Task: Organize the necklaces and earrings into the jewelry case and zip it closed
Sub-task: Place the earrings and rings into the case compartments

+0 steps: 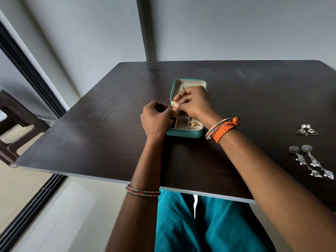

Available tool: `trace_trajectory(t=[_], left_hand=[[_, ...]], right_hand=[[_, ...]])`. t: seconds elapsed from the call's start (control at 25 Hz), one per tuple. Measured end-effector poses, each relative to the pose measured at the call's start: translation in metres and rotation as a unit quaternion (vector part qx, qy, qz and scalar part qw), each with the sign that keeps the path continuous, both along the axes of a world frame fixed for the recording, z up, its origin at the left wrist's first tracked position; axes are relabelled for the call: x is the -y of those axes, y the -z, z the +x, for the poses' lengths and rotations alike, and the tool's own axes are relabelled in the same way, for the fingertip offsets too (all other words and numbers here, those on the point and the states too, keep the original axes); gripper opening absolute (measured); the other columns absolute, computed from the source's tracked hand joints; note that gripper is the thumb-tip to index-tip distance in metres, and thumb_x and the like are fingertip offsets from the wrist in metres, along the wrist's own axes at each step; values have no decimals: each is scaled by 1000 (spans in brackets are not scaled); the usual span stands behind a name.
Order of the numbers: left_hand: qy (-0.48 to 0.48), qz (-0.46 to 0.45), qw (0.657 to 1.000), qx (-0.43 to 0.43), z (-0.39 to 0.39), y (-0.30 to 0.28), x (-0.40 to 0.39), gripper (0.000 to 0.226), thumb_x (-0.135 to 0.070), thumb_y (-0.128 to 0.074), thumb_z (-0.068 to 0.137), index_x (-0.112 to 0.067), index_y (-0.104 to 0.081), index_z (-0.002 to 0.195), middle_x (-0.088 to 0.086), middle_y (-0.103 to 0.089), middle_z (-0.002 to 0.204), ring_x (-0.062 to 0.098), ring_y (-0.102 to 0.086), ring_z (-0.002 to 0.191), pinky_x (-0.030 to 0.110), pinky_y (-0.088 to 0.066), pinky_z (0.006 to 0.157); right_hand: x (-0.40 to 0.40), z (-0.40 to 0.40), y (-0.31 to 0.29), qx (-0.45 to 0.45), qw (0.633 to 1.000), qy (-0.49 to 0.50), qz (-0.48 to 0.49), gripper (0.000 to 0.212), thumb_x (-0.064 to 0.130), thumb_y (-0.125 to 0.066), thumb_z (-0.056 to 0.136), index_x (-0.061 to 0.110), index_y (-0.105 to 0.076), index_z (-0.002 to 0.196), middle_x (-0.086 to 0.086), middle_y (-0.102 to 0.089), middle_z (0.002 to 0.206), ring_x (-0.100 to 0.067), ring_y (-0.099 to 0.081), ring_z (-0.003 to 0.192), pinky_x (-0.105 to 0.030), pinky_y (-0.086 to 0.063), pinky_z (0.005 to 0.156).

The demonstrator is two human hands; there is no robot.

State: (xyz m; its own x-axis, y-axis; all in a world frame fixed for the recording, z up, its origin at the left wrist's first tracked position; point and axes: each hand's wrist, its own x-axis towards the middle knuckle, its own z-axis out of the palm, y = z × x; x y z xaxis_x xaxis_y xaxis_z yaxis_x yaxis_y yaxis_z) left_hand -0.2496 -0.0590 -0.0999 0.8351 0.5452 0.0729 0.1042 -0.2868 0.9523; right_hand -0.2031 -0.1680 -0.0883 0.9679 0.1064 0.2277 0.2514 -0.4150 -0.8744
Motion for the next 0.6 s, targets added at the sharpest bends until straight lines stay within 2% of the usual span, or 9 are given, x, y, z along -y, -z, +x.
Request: trace_trajectory(t=[0.16, 0.28, 0.36, 0.44, 0.52, 0.6], left_hand=[[-4, 4, 1000, 1, 0, 0, 1, 7, -14, -65, 75, -17, -69, 80, 1, -70, 76, 17, -68, 74, 35, -58, 74], [-6, 0, 1000, 2, -1, 0, 2, 5, -18, -66, 78, -15, -69, 81, 2, -70, 75, 18, -68, 73, 35, -57, 73], [-7, -11, 1000, 8, -2, -1, 2, 4, -18, -64, 81, -15, -67, 82, 3, -70, 79, 16, -67, 72, 29, -56, 69], [2, -14, 1000, 9, -4, -1, 2, 5, -20, -64, 84, -15, -65, 85, 2, -68, 79, 9, -63, 67, 14, -50, 56], [27, -22, 999, 12, -5, -3, 2, 11, -21, -68, 82, -13, -64, 88, 0, -67, 76, 4, -61, 60, 8, -43, 45], [47, -36, 998, 9, -5, -4, 1, 14, -18, -69, 80, -12, -63, 91, 1, -67, 77, 5, -63, 60, 9, -43, 43]], right_hand=[[-1, -4, 2, 31, 999, 23, -33, 22, 8, -80, 69, 23, -66, 61, 9, -63, 57, -4, -61, 59, -29, -57, 72], [-2, -11, 1, 66, 993, 16, -95, 6, 12, -78, 73, 14, -73, 72, 6, -64, 68, -4, -55, 63, -19, -45, 62], [-3, -12, 0, 84, 987, 20, -132, 4, 12, -78, 74, 11, -74, 74, 4, -62, 73, -8, -55, 70, -20, -42, 63], [-2, -13, -2, 93, 987, 27, -132, 3, 11, -76, 75, 11, -73, 73, 3, -63, 73, -9, -57, 72, -22, -47, 65], [3, -14, -5, 91, 989, 33, -113, 2, 9, -73, 77, 10, -74, 76, 2, -66, 73, -3, -56, 65, -10, -46, 60], [7, -15, -6, 90, 989, 20, -114, 2, 10, -73, 77, 11, -75, 77, 3, -66, 72, 3, -54, 60, -2, -41, 55]])
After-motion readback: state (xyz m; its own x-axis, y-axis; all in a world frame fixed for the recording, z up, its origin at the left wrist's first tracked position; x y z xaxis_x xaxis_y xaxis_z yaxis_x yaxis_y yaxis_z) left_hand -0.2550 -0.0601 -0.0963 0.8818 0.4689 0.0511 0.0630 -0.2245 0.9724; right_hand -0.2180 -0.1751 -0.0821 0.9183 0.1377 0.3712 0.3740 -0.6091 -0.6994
